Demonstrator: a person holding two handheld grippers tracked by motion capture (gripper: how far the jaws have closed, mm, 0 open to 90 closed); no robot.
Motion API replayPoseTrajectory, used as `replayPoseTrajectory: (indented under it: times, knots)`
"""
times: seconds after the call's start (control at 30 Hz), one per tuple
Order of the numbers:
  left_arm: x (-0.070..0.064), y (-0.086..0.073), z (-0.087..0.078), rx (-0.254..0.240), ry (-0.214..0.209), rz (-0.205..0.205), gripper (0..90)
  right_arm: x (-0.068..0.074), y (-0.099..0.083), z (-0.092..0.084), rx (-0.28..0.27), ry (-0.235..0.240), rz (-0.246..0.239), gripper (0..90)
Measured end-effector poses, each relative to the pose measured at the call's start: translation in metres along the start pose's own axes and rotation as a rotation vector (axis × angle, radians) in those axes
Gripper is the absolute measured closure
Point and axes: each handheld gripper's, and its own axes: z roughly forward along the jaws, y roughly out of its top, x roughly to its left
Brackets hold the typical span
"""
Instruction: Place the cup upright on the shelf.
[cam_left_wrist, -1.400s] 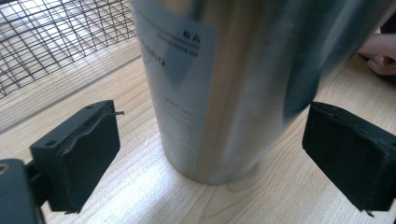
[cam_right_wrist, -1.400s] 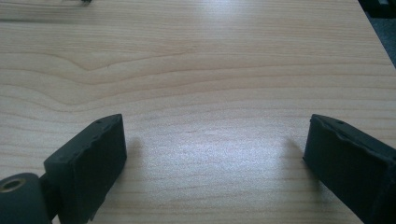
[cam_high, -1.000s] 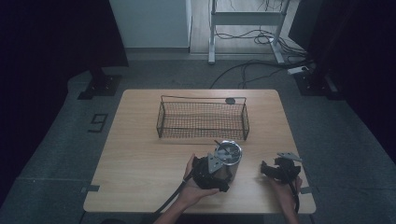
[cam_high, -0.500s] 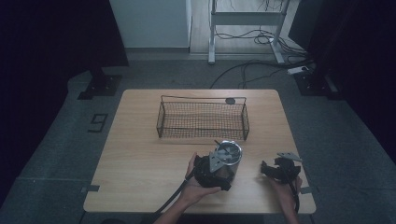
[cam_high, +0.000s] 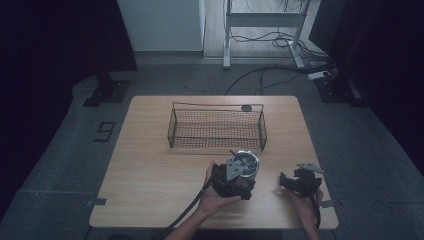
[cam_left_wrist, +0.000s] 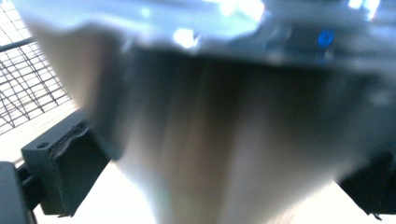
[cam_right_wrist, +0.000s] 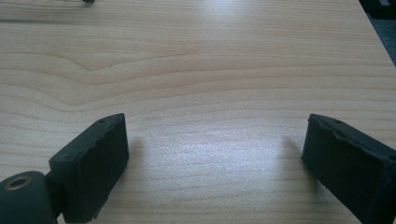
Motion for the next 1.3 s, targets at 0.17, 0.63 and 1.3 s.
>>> replayPoseTrajectory:
  times: [0.17, 0.63, 1.3]
  knots:
    - [0.001, 0.001, 0.004, -0.008, -0.008, -0.012, 1.7, 0.000, 0.000, 0.000, -0.001, -0.001, 0.001, 7.5]
    - [0.001, 0.001, 0.005, -0.034, -0.008, -0.001, 3.5, 0.000, 0.000, 0.000, -0.002, -0.001, 0.001, 7.9]
    - [0.024, 0.001, -0.019, -0.052, 0.013, -0.022, 3.7, 0.000, 0.000, 0.000, -0.003, 0.000, 0.003, 8.5]
